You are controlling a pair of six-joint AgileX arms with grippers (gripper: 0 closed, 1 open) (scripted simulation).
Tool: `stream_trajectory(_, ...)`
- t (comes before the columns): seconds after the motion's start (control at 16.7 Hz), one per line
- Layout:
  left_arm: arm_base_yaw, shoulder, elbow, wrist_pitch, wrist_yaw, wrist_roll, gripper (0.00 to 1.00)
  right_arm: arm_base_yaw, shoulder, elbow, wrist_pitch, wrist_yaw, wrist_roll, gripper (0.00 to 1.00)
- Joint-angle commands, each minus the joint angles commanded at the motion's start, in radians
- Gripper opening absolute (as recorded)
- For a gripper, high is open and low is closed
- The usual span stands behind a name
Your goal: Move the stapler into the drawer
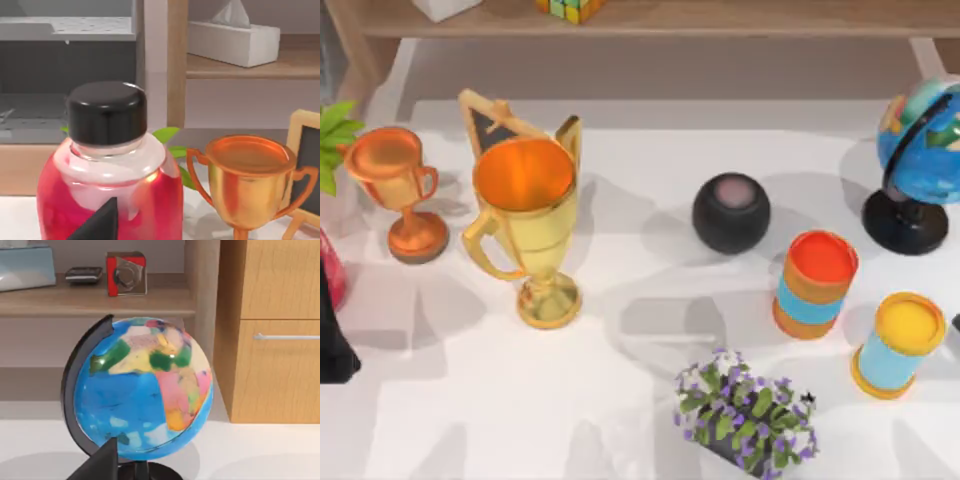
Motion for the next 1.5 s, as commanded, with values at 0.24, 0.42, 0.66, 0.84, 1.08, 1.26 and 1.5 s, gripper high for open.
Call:
stream_trajectory(0.24, 0.0, 0.0, 0.0, 0.0, 0.0, 0.0, 1.0, -0.01, 0.03, 0.026, 0.027, -0.004, -0.029, 1.0)
stream_trajectory(0.42, 0.0, 0.0, 0.0, 0.0, 0.0, 0.0, 1.0, -0.05, 0.155, 0.121, 0.128, -0.019, -0.148, 1.0)
stream_trajectory(0.66, 0.0, 0.0, 0.0, 0.0, 0.0, 0.0, 1.0, -0.139, 0.462, 0.307, 0.33, -0.05, -0.409, 1.0)
stream_trajectory(0.84, 0.0, 0.0, 0.0, 0.0, 0.0, 0.0, 1.0, -0.215, 0.768, 0.465, 0.504, -0.087, -0.633, 1.0)
stream_trajectory(1.08, 0.0, 0.0, 0.0, 0.0, 0.0, 0.0, 1.0, -0.314, 1.216, 0.675, 0.734, -0.153, -0.935, 1.0)
stream_trajectory(1.26, 0.0, 0.0, 0.0, 0.0, 0.0, 0.0, 1.0, -0.376, 1.55, 0.817, 0.893, -0.216, -1.154, 1.0)
stream_trajectory(1.5, 0.0, 0.0, 0.0, 0.0, 0.0, 0.0, 1.0, -0.432, 1.944, 0.969, 1.062, -0.306, -1.383, 1.0)
